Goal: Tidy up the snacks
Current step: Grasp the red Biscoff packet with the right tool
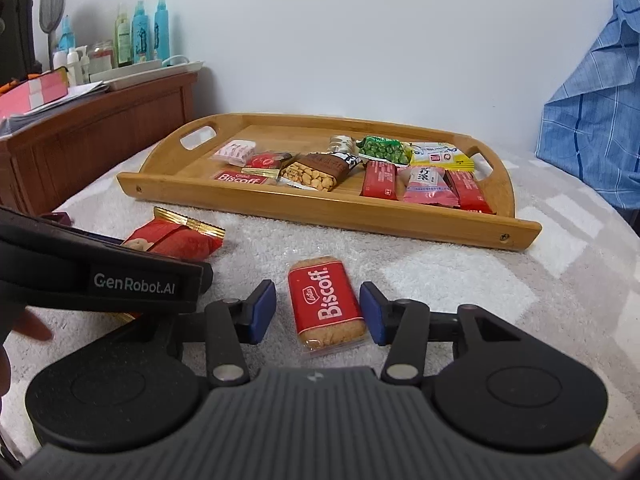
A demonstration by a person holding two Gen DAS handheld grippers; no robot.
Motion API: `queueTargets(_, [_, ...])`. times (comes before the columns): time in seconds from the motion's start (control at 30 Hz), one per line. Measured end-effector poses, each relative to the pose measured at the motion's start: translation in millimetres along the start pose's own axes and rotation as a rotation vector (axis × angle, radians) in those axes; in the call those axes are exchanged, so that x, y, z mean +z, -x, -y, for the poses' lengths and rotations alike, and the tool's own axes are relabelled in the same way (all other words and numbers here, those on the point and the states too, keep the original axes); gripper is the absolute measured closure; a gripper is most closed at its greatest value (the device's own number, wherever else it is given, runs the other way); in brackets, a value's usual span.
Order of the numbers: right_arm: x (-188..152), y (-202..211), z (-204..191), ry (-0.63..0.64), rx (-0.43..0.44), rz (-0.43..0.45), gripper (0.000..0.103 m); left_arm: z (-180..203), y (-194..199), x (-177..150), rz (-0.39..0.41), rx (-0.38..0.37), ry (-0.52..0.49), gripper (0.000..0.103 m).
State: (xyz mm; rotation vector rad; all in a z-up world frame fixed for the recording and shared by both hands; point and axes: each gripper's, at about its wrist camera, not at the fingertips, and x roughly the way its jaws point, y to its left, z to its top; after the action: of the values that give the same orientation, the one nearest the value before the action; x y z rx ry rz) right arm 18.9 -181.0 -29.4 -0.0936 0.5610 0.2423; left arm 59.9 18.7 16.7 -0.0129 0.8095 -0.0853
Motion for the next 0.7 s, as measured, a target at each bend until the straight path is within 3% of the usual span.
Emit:
queueTargets(0.07, [-0.3,0.6,-0.3,-0.001,-0.001,0.003,0.062,1.1,2.7,0.4,0.010,-0.011,0.001,0.061])
queueTargets(0.47, [5.9,20.8,26.6,-0.201,0.049,0.116,0.065,-1.0,29.1,11.1,0.095,-0.011,0.003,0.061])
queueTargets(0.7, [20.8,20.8,46.1,-0.296,0.112,0.144,0.065,-11.5,34.3,26.5,0.108,-0.025,0.065,0.061])
